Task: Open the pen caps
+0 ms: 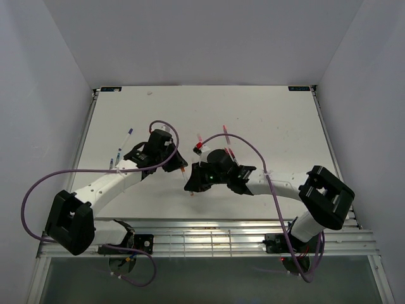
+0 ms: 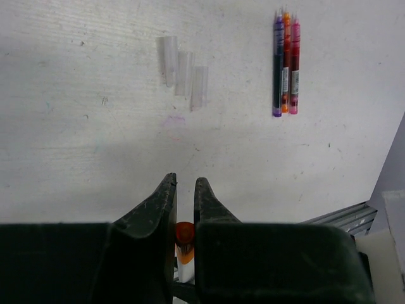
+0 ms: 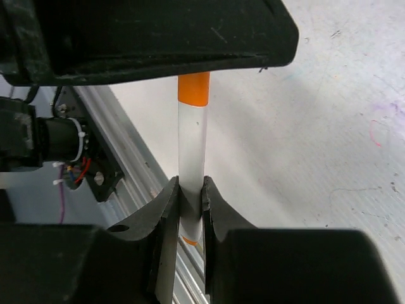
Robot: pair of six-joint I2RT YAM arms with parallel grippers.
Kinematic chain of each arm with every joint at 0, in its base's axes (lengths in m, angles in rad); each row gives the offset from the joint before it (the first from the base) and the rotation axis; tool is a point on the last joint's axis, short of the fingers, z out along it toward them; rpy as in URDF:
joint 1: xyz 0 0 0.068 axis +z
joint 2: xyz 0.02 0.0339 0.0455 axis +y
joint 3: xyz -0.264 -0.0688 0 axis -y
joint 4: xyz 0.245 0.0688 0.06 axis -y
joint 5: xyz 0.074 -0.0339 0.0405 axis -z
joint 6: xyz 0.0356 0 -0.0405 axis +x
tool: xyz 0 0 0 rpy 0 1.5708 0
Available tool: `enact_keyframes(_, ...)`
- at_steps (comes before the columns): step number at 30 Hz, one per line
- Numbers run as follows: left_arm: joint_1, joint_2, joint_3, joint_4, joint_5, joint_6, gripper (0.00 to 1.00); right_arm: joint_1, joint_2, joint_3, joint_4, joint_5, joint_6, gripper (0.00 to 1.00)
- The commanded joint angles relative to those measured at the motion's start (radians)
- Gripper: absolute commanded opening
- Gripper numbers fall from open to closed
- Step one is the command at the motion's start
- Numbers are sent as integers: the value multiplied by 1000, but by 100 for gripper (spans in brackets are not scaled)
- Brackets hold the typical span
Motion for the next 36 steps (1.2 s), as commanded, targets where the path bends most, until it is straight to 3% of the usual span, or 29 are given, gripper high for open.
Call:
enact_keyframes(1, 3, 42, 135, -69, -60, 4, 0, 62, -23, 56, -211, 201, -90, 8)
enact_keyframes(4, 38, 136, 223, -130, -90, 32, 0, 134, -20, 49, -265, 338, -87, 8)
enact_keyframes(8, 126, 222, 355, -149, -12, 64, 0, 209, -13, 23, -409, 545, -61, 8)
enact_keyframes(14, 184, 269, 418, -140, -2, 125, 0, 219, -127, -40, -440, 634, -55, 8)
enact_keyframes(20, 184, 355, 444, -149, 30, 224, 0, 49, -271, -33, -451, 550, -155, 8)
enact_keyframes(26, 184, 495, 528, -155, 33, 261, 0, -293, -280, 56, -490, 408, -310, 8)
enact_keyframes(32, 184, 683, 703, -181, 116, 250, 8, -536, -152, 196, -487, 200, -423, 8)
enact_keyframes(36, 184, 774, 792, -192, 116, 248, 9, -600, -21, 275, -475, 177, -466, 8)
